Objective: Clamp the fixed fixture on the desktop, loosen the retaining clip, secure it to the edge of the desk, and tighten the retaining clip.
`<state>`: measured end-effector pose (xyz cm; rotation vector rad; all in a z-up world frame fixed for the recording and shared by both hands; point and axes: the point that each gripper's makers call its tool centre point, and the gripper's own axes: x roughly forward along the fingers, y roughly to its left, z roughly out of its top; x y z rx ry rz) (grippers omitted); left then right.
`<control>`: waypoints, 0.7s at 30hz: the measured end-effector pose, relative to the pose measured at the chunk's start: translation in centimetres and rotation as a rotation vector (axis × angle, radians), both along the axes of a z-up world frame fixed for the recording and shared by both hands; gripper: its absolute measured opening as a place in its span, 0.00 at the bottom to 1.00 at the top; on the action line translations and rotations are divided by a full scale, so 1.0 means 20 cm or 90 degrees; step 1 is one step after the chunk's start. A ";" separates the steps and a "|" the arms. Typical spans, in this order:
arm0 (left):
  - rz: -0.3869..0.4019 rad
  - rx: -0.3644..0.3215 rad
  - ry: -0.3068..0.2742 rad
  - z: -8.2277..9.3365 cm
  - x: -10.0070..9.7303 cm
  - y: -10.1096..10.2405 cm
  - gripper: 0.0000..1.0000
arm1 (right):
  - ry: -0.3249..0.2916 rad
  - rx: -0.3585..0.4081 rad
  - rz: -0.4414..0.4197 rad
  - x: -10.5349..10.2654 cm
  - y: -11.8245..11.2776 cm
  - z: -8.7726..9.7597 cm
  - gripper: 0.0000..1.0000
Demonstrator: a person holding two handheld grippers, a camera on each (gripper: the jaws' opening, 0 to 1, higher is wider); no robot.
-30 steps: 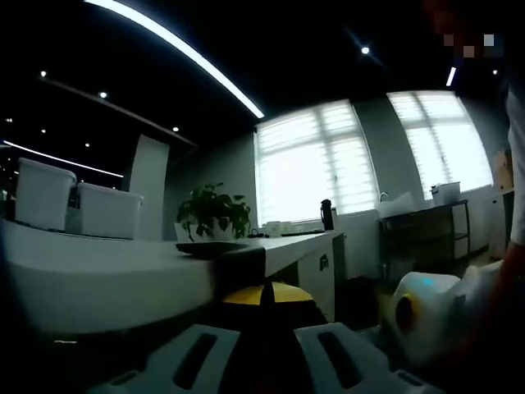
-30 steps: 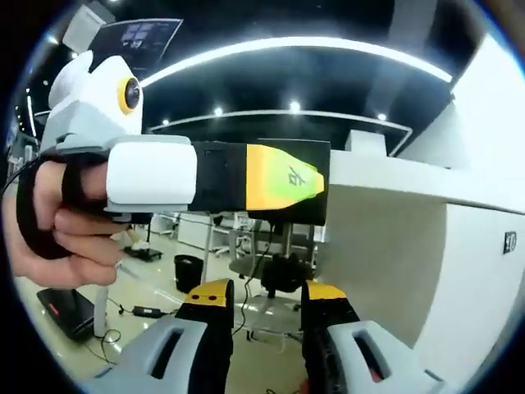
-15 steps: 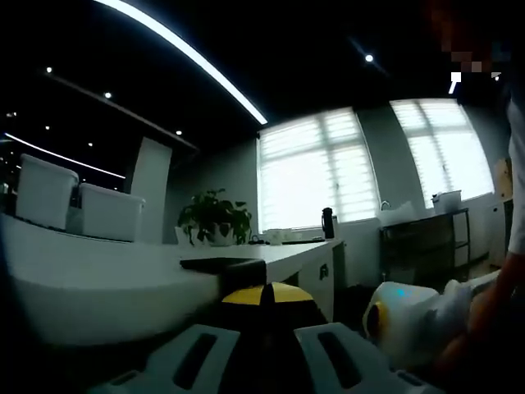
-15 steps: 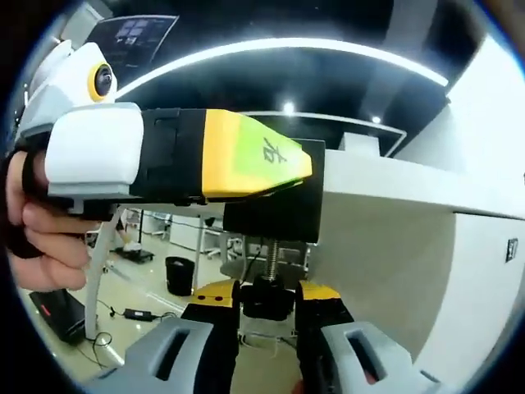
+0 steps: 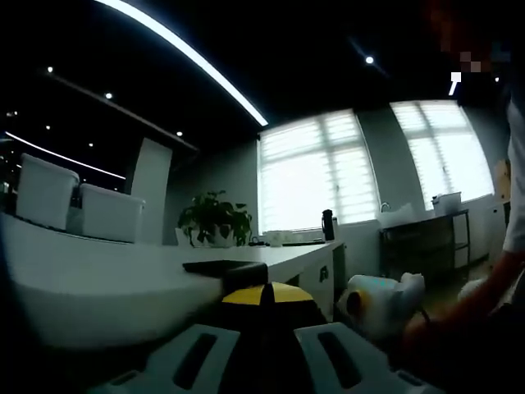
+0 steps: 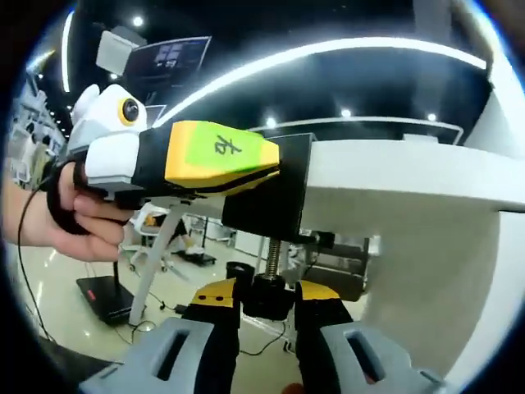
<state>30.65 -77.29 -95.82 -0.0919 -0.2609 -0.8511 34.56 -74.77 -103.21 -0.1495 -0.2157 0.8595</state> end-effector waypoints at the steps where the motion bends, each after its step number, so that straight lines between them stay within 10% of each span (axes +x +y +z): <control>1: 0.000 0.000 0.000 0.00 0.00 0.00 0.02 | 0.003 -0.011 0.029 0.01 0.01 0.00 0.24; 12: -0.001 -0.002 -0.001 0.00 0.00 0.00 0.02 | 0.046 -0.006 0.130 0.02 0.02 -0.03 0.26; 21: 0.004 -0.003 -0.004 0.01 0.00 0.01 0.02 | 0.100 0.001 -0.170 -0.02 -0.15 -0.32 0.32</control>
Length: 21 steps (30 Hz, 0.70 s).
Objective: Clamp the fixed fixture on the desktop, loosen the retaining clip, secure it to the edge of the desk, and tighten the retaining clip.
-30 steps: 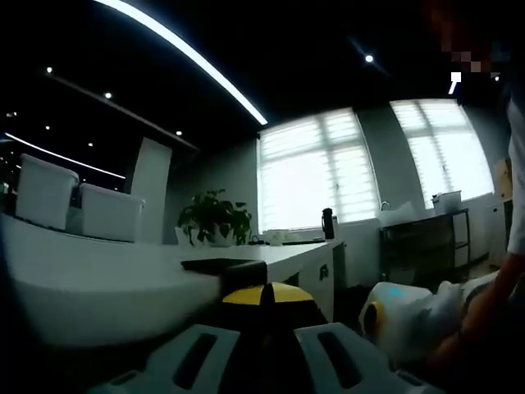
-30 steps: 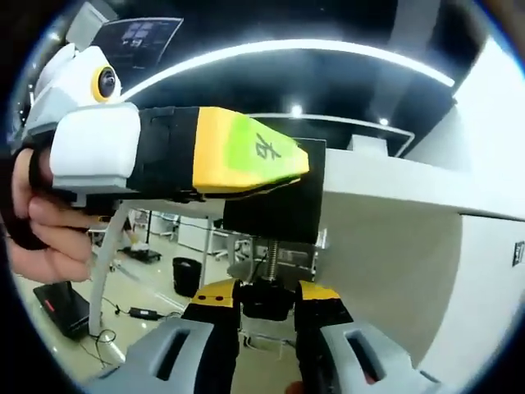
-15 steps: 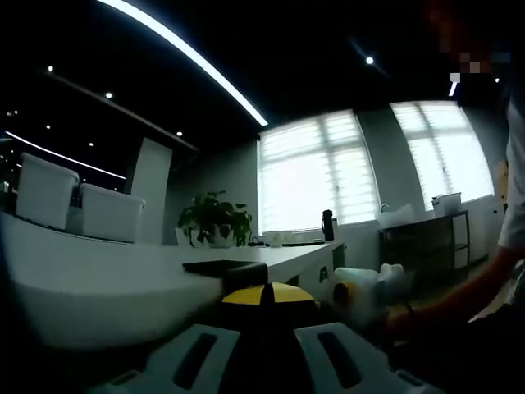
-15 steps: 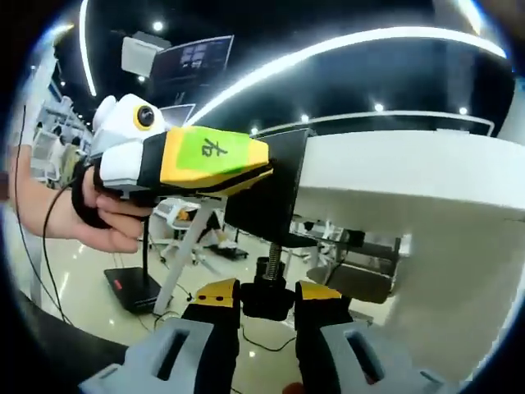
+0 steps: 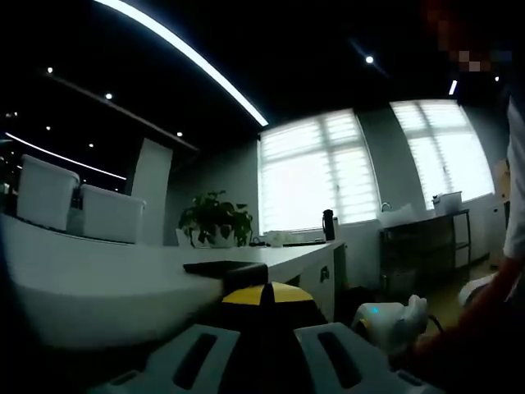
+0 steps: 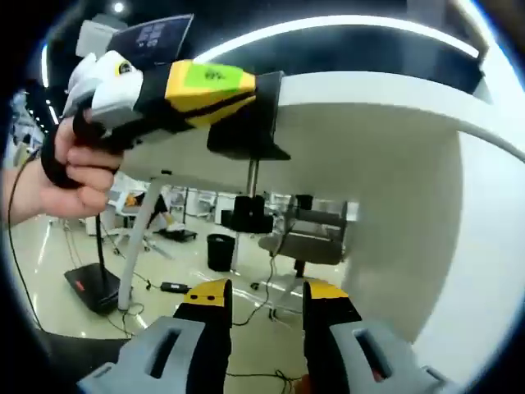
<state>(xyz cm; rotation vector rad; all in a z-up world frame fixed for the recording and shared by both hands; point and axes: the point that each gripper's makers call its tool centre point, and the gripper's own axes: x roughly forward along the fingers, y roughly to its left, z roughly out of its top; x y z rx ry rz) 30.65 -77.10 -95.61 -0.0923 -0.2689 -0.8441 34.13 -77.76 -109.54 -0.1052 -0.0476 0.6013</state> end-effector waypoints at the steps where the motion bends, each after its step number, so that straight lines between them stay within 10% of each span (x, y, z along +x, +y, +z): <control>1: 0.000 -0.004 -0.001 0.01 0.00 0.01 0.02 | 0.017 0.033 -0.005 -0.03 0.01 0.00 0.33; 10: 0.002 -0.010 -0.002 0.03 0.00 0.02 0.02 | -0.086 0.030 -0.133 -0.08 0.01 0.30 0.33; 21: 0.001 -0.010 -0.005 0.03 0.00 0.02 0.02 | -0.081 0.020 -0.162 0.04 0.08 0.32 0.25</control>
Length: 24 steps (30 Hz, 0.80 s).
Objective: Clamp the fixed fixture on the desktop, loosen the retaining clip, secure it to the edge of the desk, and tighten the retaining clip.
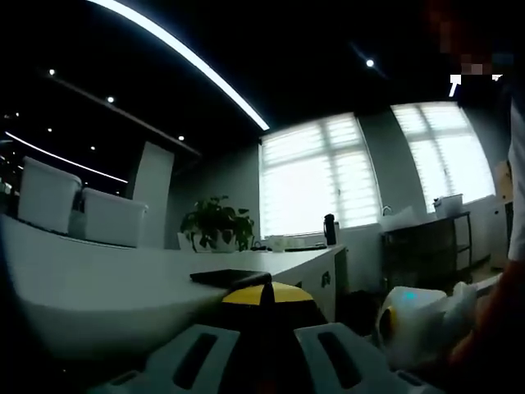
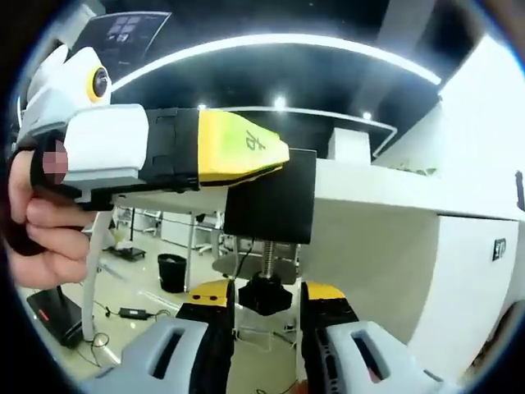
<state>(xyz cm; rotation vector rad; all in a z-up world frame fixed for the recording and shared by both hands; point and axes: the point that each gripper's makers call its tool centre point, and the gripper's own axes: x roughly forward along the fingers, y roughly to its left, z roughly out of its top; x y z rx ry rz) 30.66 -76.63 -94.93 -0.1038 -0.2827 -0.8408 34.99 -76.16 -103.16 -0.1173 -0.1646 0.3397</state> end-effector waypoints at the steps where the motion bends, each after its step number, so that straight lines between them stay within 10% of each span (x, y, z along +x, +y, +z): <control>1: -0.001 -0.002 0.001 0.00 0.00 0.00 0.02 | 0.000 0.001 0.002 0.01 0.00 0.00 0.25; 6: -0.001 0.003 -0.003 0.00 0.00 0.00 0.02 | -0.017 -0.001 0.041 0.00 0.00 0.00 0.24; 17: -0.009 -0.013 0.003 0.01 0.00 0.00 0.02 | -0.030 -0.078 0.351 -0.04 0.05 -0.01 0.24; 24: -0.001 -0.007 -0.005 0.01 0.00 -0.01 0.02 | -0.013 -0.081 0.456 -0.06 0.08 -0.01 0.24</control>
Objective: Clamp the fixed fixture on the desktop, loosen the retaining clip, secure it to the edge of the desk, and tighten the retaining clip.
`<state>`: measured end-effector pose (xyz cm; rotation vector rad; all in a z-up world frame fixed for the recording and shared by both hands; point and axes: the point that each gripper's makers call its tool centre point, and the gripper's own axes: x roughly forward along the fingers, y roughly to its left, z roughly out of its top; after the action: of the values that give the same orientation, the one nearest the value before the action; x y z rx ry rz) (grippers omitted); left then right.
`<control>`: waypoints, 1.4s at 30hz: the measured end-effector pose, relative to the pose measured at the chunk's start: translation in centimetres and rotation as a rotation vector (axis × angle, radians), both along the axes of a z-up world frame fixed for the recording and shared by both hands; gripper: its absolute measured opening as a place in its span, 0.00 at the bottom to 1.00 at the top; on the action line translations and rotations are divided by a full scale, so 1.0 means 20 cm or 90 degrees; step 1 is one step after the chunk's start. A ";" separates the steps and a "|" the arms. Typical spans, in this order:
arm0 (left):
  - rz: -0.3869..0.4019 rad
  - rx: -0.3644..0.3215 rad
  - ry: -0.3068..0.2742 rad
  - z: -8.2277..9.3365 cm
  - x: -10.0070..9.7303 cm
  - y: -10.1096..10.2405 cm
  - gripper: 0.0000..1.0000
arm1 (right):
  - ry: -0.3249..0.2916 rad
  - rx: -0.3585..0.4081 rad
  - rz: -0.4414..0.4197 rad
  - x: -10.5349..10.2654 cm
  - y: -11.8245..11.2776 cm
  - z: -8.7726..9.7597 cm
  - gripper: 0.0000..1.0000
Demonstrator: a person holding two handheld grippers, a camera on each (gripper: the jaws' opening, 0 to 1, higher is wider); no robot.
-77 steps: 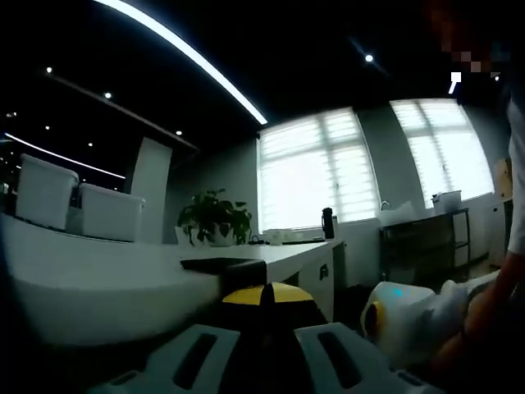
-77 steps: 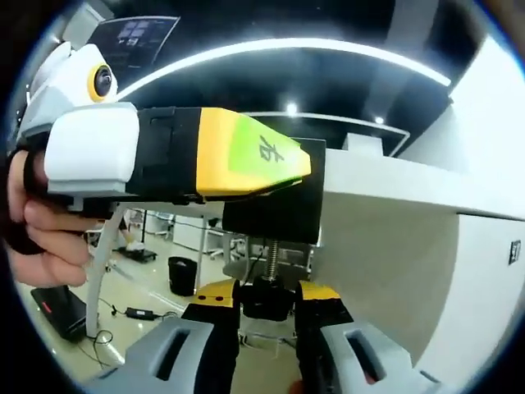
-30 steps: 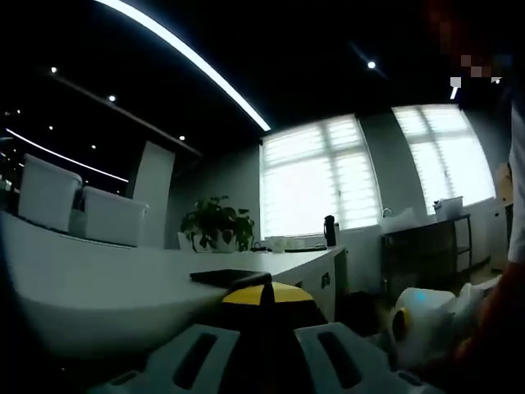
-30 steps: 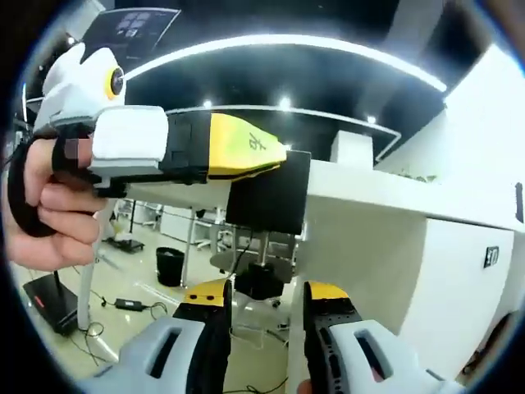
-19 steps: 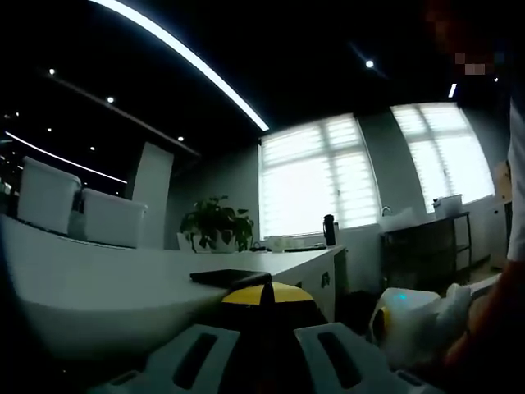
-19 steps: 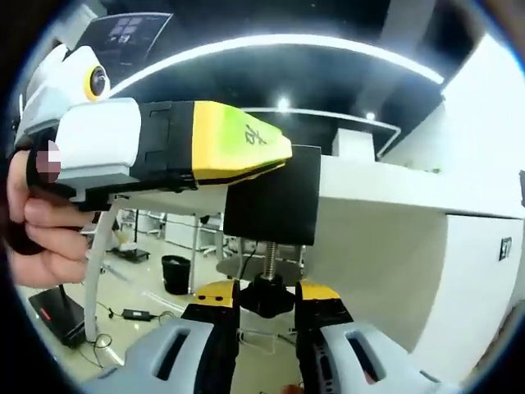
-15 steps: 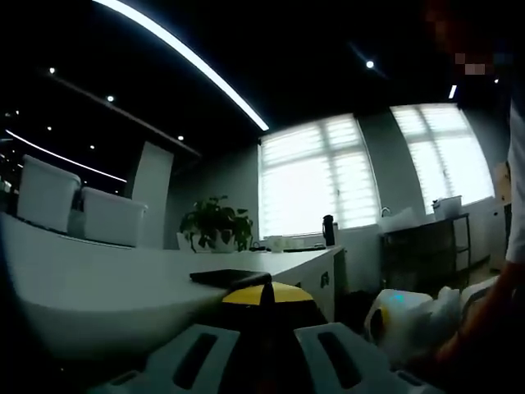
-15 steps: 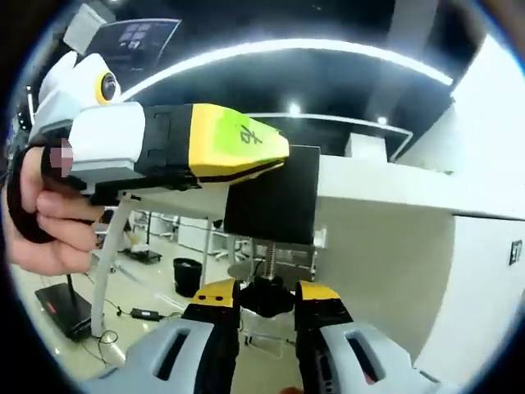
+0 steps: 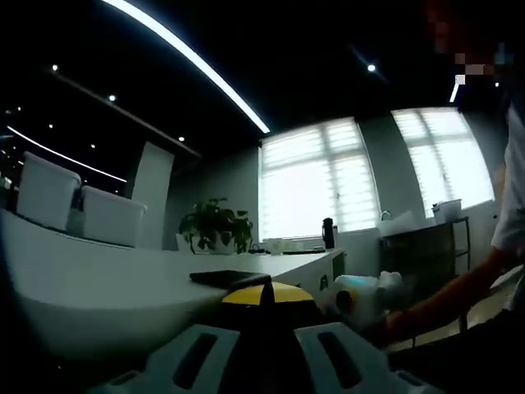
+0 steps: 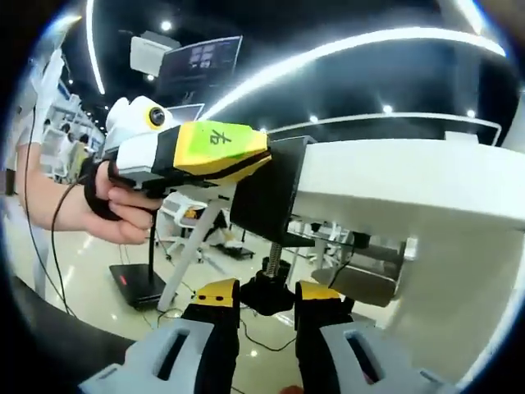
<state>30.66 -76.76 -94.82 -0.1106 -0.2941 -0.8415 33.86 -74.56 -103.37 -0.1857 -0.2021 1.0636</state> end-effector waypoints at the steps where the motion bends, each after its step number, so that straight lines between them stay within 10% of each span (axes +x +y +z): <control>1: 0.003 0.007 -0.004 0.00 0.00 -0.01 0.02 | 0.003 -0.001 0.006 0.00 0.00 0.00 0.24; 5: 0.003 0.010 -0.005 0.00 0.00 -0.01 0.02 | 0.016 0.002 -0.006 -0.03 0.00 -0.01 0.25; 10: 0.002 0.009 -0.007 0.00 0.00 -0.01 0.02 | 0.028 0.066 -0.171 0.06 -0.13 -0.03 0.48; 18: 0.005 0.001 -0.007 0.00 -0.01 -0.01 0.02 | 0.095 0.167 -0.418 -0.10 -0.26 -0.12 0.33; 22: 0.013 0.022 -0.005 -0.03 0.00 -0.02 0.02 | 0.058 0.095 -0.411 -0.10 -0.20 -0.11 0.35; 42: 0.010 0.011 -0.013 0.01 -0.01 0.01 0.02 | 0.023 0.109 -0.447 0.09 -0.09 0.00 0.24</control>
<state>30.43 -76.46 -94.61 -0.0835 -0.3066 -0.8295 35.63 -76.32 -103.45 -0.0717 -0.1749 0.3482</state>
